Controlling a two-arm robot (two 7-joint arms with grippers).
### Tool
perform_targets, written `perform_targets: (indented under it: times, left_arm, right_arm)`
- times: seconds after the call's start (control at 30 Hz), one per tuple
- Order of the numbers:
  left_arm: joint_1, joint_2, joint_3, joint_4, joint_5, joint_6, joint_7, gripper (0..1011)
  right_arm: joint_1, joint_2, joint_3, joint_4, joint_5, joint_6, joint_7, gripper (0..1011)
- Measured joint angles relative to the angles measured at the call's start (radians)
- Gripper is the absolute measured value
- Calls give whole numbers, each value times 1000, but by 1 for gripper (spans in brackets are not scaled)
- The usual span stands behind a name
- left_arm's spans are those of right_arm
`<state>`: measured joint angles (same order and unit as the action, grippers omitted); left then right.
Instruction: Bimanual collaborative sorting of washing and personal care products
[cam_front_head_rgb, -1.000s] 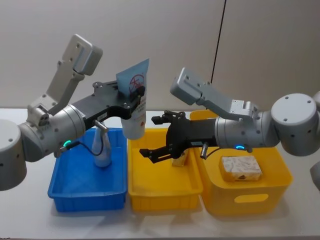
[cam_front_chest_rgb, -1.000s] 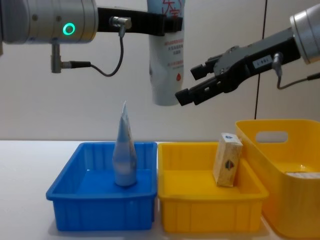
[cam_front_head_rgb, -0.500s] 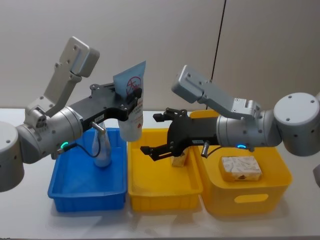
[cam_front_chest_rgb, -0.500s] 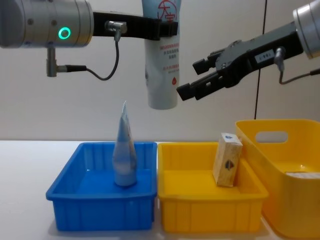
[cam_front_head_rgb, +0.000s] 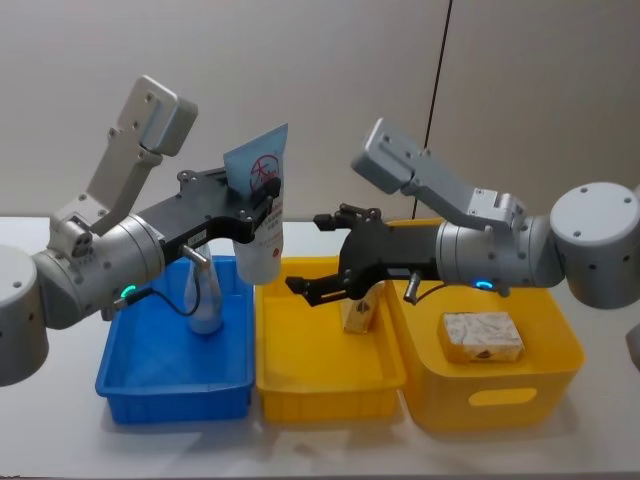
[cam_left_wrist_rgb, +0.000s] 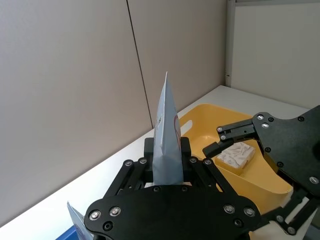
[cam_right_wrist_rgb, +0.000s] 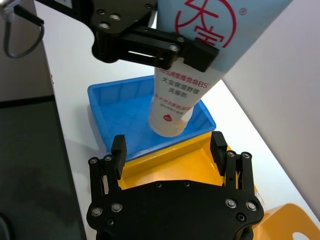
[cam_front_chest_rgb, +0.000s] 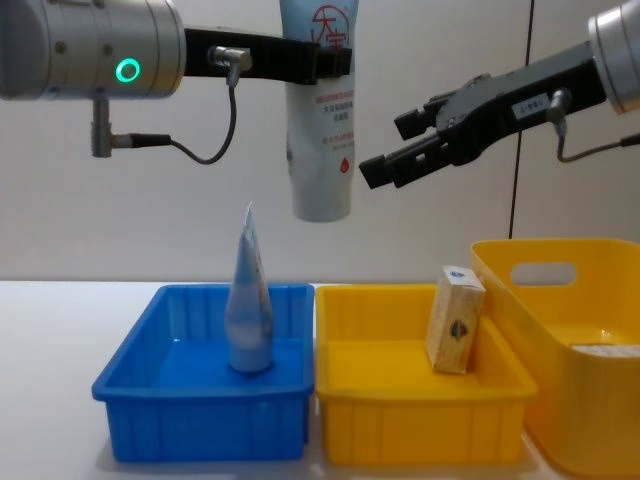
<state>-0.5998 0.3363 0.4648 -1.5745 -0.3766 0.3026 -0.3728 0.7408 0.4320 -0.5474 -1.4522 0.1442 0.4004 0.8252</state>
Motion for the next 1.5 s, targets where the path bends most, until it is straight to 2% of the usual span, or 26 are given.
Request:
perform_targets:
  times: [0.43, 1.37, 1.5]
  left_arm:
    - [2, -9, 4, -11, 5, 9, 7, 253]
    - [-3, -39, 24, -27, 16, 16, 14, 252]
    - [-3, -41, 26, -29, 17, 16, 14, 252]
  right_arm:
    - [24, -31, -3, 59, 14, -29, -15, 1004]
    - [97, -137, -51, 256, 28, -114, -41, 1004]
    - [101, -144, -54, 268, 28, -119, -43, 945]
